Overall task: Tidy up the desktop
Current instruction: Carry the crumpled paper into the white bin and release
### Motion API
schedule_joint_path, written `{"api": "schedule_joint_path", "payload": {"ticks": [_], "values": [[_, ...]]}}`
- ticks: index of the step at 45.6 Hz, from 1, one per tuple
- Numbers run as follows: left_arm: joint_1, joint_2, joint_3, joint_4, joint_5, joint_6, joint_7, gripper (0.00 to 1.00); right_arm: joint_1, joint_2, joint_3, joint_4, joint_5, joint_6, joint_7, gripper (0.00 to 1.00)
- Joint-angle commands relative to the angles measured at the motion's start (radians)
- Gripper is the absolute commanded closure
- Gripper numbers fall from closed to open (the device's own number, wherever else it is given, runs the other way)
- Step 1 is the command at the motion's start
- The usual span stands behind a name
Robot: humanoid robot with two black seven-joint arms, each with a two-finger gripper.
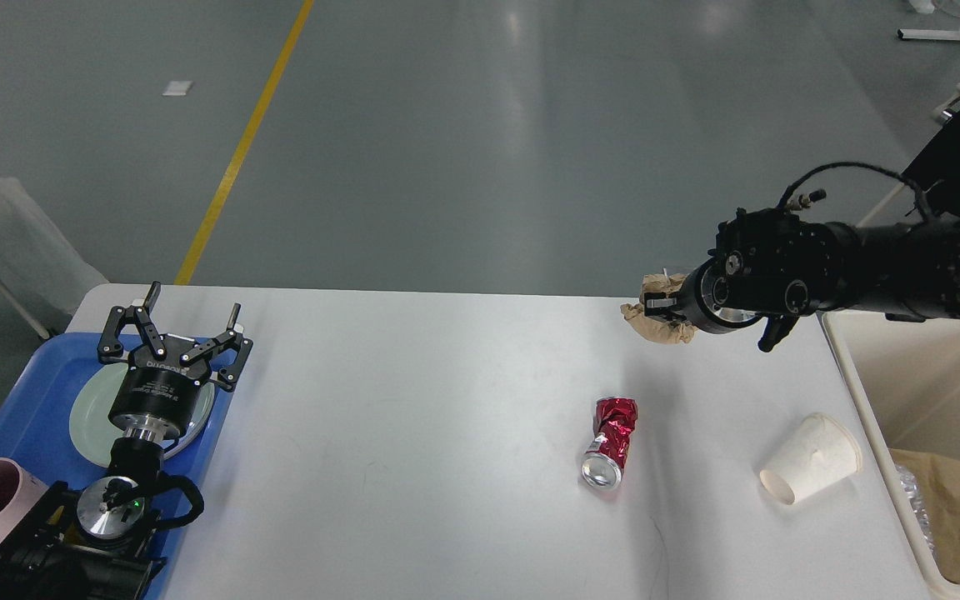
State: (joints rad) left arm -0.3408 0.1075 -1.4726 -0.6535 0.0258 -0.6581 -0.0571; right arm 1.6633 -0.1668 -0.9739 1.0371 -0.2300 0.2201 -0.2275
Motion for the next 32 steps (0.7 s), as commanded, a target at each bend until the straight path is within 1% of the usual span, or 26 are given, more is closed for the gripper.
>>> {"api": "schedule_joint_path", "payload": {"ticks": [1, 6, 10, 16, 18, 23, 28, 32], "values": [[0.0, 0.0, 0.0, 0.0, 0.0, 0.0, 0.0, 0.04, 0.193, -0.005, -0.063, 0.182, 0.001, 0.071, -0.001, 1.0], [0.0, 0.0, 0.0, 0.0, 0.0, 0.0, 0.0, 0.04, 0.36, -0.007, -0.126, 0.328, 0.02, 0.123, 0.0, 1.0], [0.0, 0.0, 0.001, 0.0, -0.001, 0.0, 0.0, 0.04, 0.479, -0.008, -0.175, 0.417, 0.086, 0.179, 0.002, 1.0], [0.0, 0.0, 0.0, 0.0, 0.0, 0.0, -0.001, 0.04, 0.605, -0.042, -0.221, 0.511, 0.12, 0.295, 0.007, 1.0], [0.0, 0.0, 0.001, 0.0, -0.001, 0.002, -0.001, 0.04, 0.633, -0.049, -0.229, 0.546, 0.12, 0.32, 0.007, 1.0], [0.0, 0.0, 0.0, 0.0, -0.001, 0.0, -0.001, 0.04, 0.682, -0.083, -0.232, 0.623, 0.12, 0.337, 0.008, 1.0], [0.0, 0.0, 0.0, 0.0, -0.001, 0.002, -0.001, 0.04, 0.694, -0.096, -0.233, 0.652, 0.121, 0.332, 0.013, 1.0], [0.0, 0.0, 0.001, 0.0, 0.0, 0.002, -0.001, 0.04, 0.694, -0.097, -0.255, 0.652, 0.121, 0.326, 0.039, 1.0]]}}
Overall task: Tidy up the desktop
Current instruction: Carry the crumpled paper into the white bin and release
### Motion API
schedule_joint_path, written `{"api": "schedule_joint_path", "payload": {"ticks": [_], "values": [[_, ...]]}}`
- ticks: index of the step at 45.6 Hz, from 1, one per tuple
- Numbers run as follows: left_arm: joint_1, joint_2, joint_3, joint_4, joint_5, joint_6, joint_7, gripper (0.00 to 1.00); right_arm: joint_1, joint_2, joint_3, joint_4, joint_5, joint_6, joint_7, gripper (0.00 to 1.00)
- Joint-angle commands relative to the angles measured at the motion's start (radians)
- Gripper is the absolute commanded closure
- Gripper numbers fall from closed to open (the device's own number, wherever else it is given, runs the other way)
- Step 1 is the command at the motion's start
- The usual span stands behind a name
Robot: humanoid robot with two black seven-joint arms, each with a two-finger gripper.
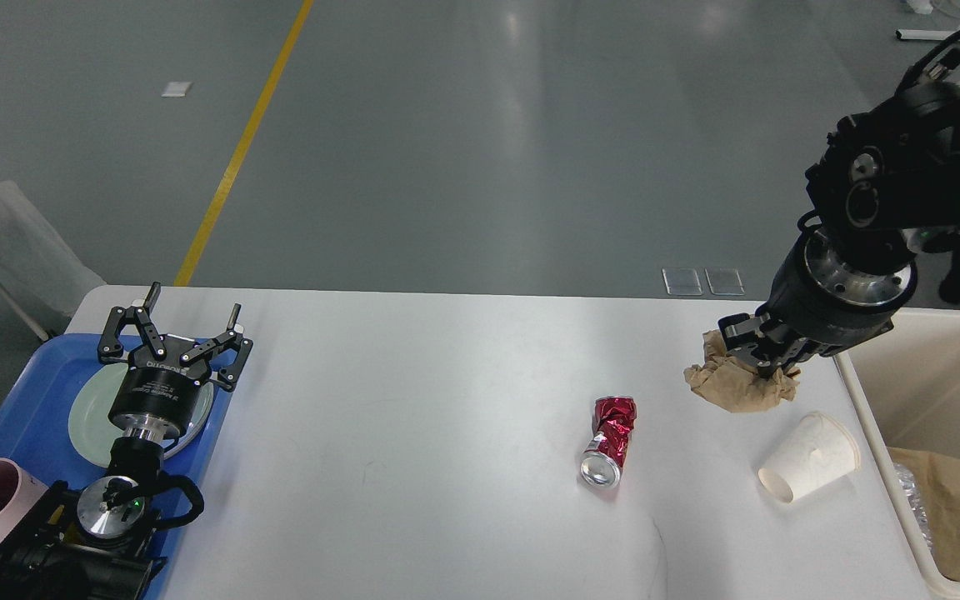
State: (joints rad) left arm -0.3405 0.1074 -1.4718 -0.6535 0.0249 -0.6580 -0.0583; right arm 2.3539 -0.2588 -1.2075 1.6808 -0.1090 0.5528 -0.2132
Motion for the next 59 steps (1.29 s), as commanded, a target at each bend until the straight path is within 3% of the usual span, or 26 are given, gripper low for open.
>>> {"api": "schedule_joint_path", "payload": {"ticks": [1, 6, 16, 19, 23, 25, 34, 41, 48, 54, 59], "values": [[0.0, 0.0, 0.001, 0.0, 0.0, 0.0, 0.0, 0.04, 0.004, -0.005, -0.032, 0.008, 0.0, -0.007, 0.032, 1.0], [0.0, 0.002, 0.001, 0.0, 0.0, 0.0, 0.0, 0.04, 0.004, -0.014, -0.079, -0.001, 0.0, -0.01, 0.063, 1.0], [0.001, 0.002, -0.001, 0.0, 0.0, 0.001, 0.0, 0.04, -0.045, -0.112, -0.211, -0.046, -0.018, -0.033, 0.08, 1.0], [0.001, 0.002, 0.001, 0.002, 0.001, 0.0, 0.0, 0.04, -0.061, -0.129, -0.256, -0.07, -0.034, -0.033, 0.127, 1.0], [0.001, 0.002, 0.001, 0.002, 0.0, 0.001, 0.0, 0.04, -0.093, -0.148, -0.346, -0.111, -0.07, -0.033, 0.225, 1.0], [0.001, 0.002, 0.001, 0.002, 0.001, 0.001, 0.0, 0.04, -0.123, -0.174, -0.365, -0.141, -0.074, -0.033, 0.248, 1.0], [0.001, 0.002, 0.001, 0.002, 0.001, 0.001, -0.002, 0.04, -0.349, -0.381, -0.362, -0.38, -0.13, -0.033, 0.25, 1.0], [0.001, 0.002, 0.001, 0.002, 0.001, 0.001, -0.002, 0.04, -0.621, -0.439, -0.258, -0.636, -0.137, -0.044, 0.25, 1.0], [0.001, 0.002, 0.001, 0.002, 0.001, 0.001, 0.0, 0.04, -0.961, -0.499, -0.038, -0.898, -0.13, -0.086, 0.25, 1.0], [0.001, 0.002, 0.001, 0.002, 0.0, 0.0, 0.0, 0.04, -1.247, -0.479, 0.159, -1.122, -0.127, -0.143, 0.25, 1.0], [0.001, 0.002, 0.001, 0.002, 0.0, 0.0, 0.0, 0.04, -1.485, -0.383, 0.318, -1.328, -0.129, -0.195, 0.25, 1.0]]}}
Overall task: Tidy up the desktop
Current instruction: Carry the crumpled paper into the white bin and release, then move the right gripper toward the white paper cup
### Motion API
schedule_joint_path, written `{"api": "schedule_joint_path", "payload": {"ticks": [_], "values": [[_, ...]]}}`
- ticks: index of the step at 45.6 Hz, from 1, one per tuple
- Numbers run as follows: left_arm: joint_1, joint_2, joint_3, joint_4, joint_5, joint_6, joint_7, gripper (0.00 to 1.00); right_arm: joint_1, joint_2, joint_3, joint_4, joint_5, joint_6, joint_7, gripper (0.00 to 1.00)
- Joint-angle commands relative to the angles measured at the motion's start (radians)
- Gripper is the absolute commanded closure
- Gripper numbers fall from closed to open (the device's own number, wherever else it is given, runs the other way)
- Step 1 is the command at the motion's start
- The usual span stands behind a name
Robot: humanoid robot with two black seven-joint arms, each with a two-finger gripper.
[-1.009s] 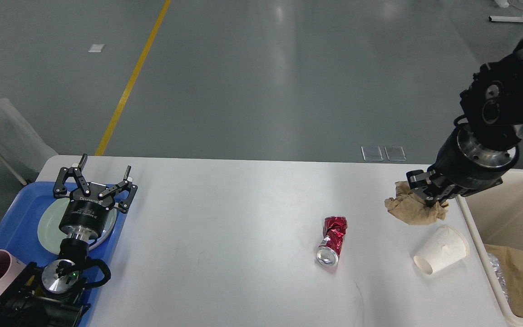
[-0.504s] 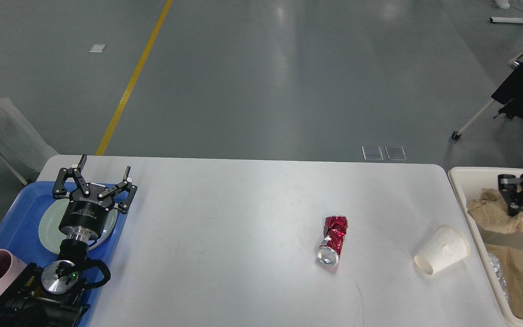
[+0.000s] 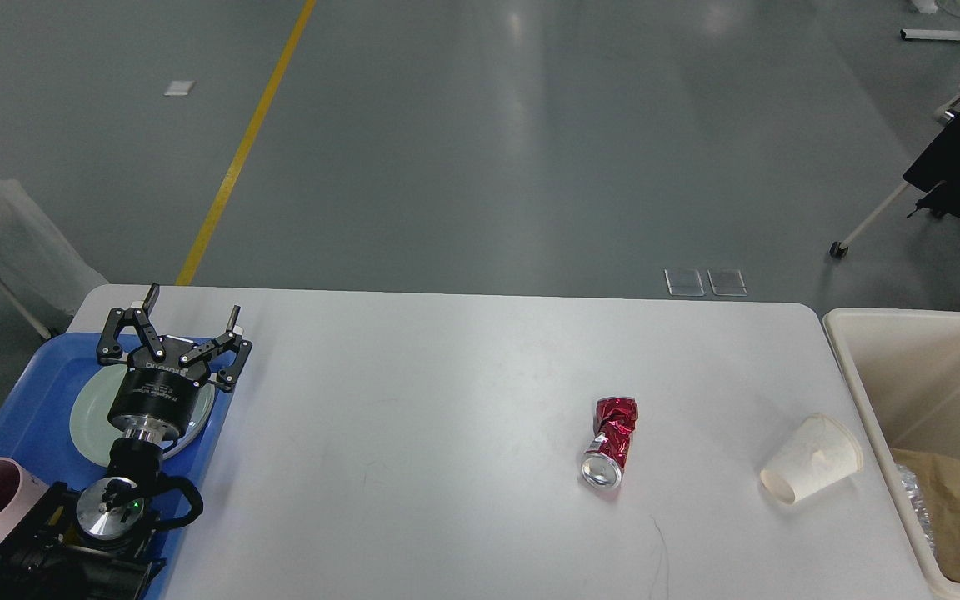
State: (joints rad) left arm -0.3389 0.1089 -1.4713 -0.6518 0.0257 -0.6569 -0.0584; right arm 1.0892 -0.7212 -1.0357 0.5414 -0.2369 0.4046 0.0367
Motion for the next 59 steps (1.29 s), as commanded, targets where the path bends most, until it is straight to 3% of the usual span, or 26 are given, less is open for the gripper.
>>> {"api": "schedule_joint_path", "payload": {"ticks": [1, 10, 16, 27, 28, 29, 30, 34, 59], "values": [[0.0, 0.0, 0.0, 0.0, -0.001, -0.001, -0.001, 0.04, -0.26, 0.1, 0.164, -0.228, -0.001, -0.056, 0.0, 1.0], [0.0, 0.0, -0.001, 0.0, -0.001, 0.0, 0.0, 0.03, -0.5, 0.278, 0.209, -0.494, 0.001, -0.203, -0.001, 1.0], [-0.002, -0.002, -0.001, -0.002, 0.0, -0.001, 0.0, 0.04, -0.542, 0.305, 0.203, -0.505, 0.001, -0.271, -0.001, 1.0], [-0.002, -0.002, -0.001, 0.0, 0.0, 0.0, 0.0, 0.04, -0.569, 0.31, 0.207, -0.506, 0.001, -0.296, -0.001, 1.0], [-0.002, 0.0, 0.0, 0.0, 0.0, -0.001, 0.0, 0.04, -0.569, 0.309, 0.206, -0.506, 0.001, -0.297, -0.001, 0.92], [-0.002, 0.0, 0.0, 0.0, 0.0, -0.001, 0.0, 0.04, -0.569, 0.309, 0.207, -0.506, 0.001, -0.306, 0.0, 0.66], [-0.002, -0.002, -0.001, 0.0, 0.0, -0.001, 0.0, 0.04, -0.569, 0.309, 0.207, -0.506, 0.001, -0.319, -0.001, 0.49], [0.0, 0.0, 0.0, 0.0, -0.001, -0.001, 0.0, 0.04, -0.569, 0.318, 0.212, -0.505, 0.001, -0.383, 0.0, 0.01], [-0.002, -0.002, 0.0, -0.002, -0.001, 0.0, 0.0, 0.04, -0.493, 0.267, 0.2, -0.453, -0.01, -0.366, 0.009, 0.0]]}}
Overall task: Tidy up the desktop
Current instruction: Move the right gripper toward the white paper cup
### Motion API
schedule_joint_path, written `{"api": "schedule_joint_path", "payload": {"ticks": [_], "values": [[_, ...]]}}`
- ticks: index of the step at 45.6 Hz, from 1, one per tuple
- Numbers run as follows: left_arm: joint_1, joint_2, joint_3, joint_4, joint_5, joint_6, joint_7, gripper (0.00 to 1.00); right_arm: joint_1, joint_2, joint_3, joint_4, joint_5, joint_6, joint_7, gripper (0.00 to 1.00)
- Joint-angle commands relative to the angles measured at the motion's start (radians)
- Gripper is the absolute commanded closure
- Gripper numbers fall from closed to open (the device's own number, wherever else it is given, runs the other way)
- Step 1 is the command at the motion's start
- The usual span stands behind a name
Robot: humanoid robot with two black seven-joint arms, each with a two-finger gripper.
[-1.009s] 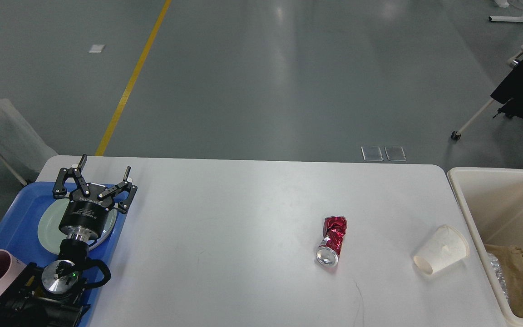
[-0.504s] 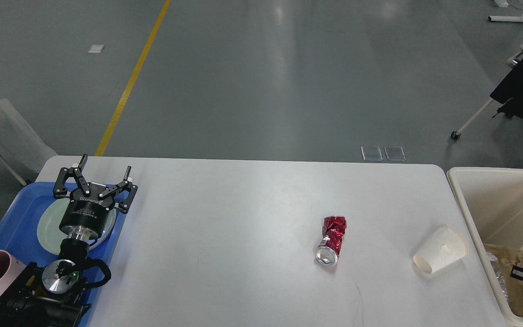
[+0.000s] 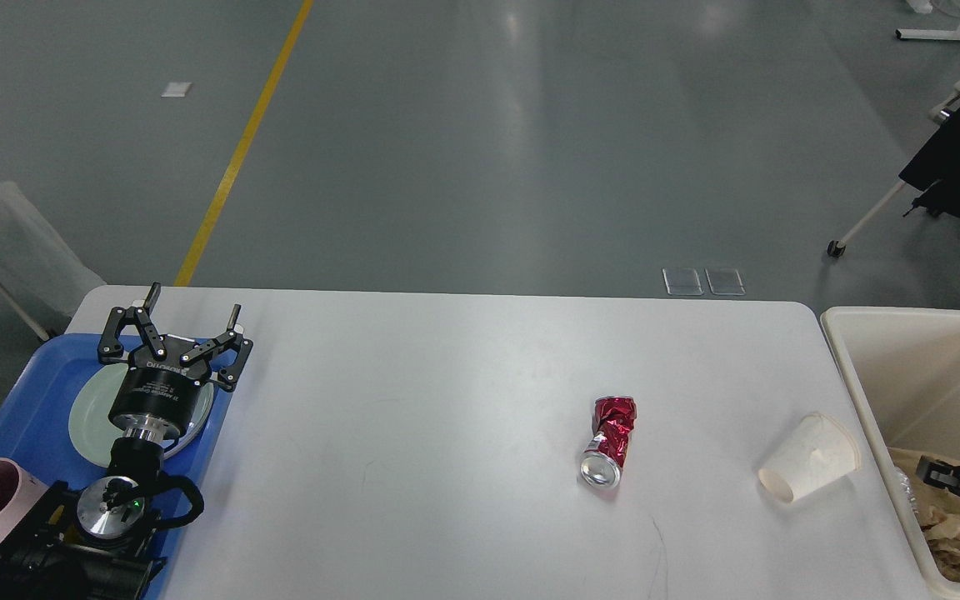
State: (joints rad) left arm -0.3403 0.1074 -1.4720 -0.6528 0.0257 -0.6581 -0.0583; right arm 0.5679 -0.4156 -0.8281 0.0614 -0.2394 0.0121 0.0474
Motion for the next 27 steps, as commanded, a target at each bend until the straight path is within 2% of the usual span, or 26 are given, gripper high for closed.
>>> {"api": "schedule_joint_path", "payload": {"ticks": [1, 8, 14, 27], "values": [[0.0, 0.0, 0.001, -0.001, 0.0, 0.0, 0.0, 0.04, 0.044, -0.048, -0.009, 0.043, -0.009, 0.04, 0.0, 0.0], [0.0, 0.0, -0.001, 0.001, 0.0, 0.0, 0.0, 0.04, 0.232, -0.141, -0.022, 0.208, -0.017, 0.175, -0.009, 0.0], [0.0, 0.0, -0.001, -0.001, 0.0, 0.0, 0.0, 0.04, 0.407, -0.209, -0.107, 0.371, -0.078, 0.272, -0.015, 0.0], [0.0, 0.0, -0.001, -0.001, -0.001, 0.0, 0.0, 0.04, 0.947, -0.186, -0.445, 0.803, -0.116, 0.508, -0.017, 0.0]]}}
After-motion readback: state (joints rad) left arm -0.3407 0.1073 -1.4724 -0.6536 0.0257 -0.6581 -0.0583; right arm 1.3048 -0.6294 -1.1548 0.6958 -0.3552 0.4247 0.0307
